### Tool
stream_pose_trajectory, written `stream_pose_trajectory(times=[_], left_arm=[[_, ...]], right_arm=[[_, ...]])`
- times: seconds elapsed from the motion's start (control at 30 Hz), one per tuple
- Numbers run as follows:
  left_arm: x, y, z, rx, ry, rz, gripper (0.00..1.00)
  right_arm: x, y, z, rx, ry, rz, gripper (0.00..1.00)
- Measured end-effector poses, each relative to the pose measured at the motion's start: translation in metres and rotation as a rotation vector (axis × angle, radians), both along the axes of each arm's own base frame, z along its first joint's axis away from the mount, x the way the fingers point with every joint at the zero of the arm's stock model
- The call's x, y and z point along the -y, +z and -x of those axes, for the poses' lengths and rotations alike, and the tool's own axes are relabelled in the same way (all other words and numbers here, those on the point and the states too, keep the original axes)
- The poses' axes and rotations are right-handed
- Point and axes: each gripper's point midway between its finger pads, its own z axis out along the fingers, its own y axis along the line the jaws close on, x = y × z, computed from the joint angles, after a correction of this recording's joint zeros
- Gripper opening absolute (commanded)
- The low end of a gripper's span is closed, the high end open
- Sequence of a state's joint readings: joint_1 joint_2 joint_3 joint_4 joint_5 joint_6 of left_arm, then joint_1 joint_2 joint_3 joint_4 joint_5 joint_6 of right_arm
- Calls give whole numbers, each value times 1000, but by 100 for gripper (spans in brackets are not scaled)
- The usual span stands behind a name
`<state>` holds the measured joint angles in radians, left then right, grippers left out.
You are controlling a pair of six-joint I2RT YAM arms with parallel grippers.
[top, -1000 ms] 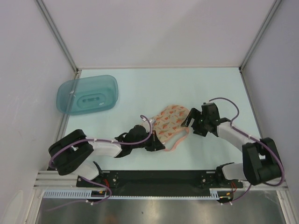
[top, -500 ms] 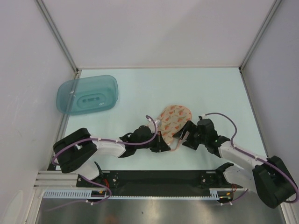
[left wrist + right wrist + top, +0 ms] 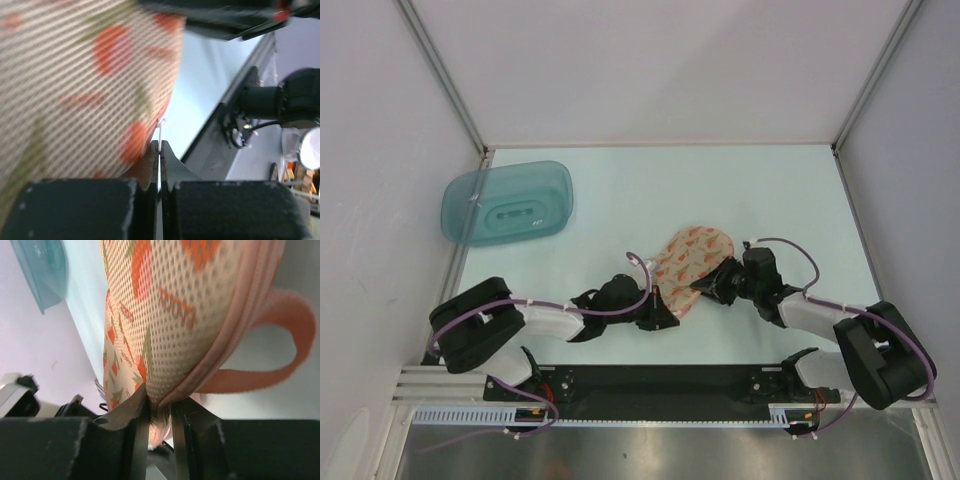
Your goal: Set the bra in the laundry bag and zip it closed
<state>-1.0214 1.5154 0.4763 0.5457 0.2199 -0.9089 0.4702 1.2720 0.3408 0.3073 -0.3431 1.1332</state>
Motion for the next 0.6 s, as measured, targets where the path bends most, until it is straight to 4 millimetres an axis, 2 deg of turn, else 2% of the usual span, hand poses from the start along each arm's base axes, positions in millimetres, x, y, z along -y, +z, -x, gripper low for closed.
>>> stream_pose_trajectory(times=[0.17,0.27,0.37,0.47,0.5,0.6], left_arm=[[-44,-21,-13,-29,93,-33,0],[-69,-30,-19,-39,147,-64,0],[-72,-25,-19,-21,144,-59,0],[-70,-21,-19,-15,139,-47,0],[-70,-20,-18,-15,135,-45,0],[-64,-16,-14,-18,118,-34,0]], right_arm=[[20,0,-9,7,13,-9,24],[23,-2,-10,-4,64,13,24],[17,4,-18,14,122,28,25],[13,13,-33,43,149,41,43],[12,15,-38,49,153,44,54],[9,15,-46,43,163,54,72]])
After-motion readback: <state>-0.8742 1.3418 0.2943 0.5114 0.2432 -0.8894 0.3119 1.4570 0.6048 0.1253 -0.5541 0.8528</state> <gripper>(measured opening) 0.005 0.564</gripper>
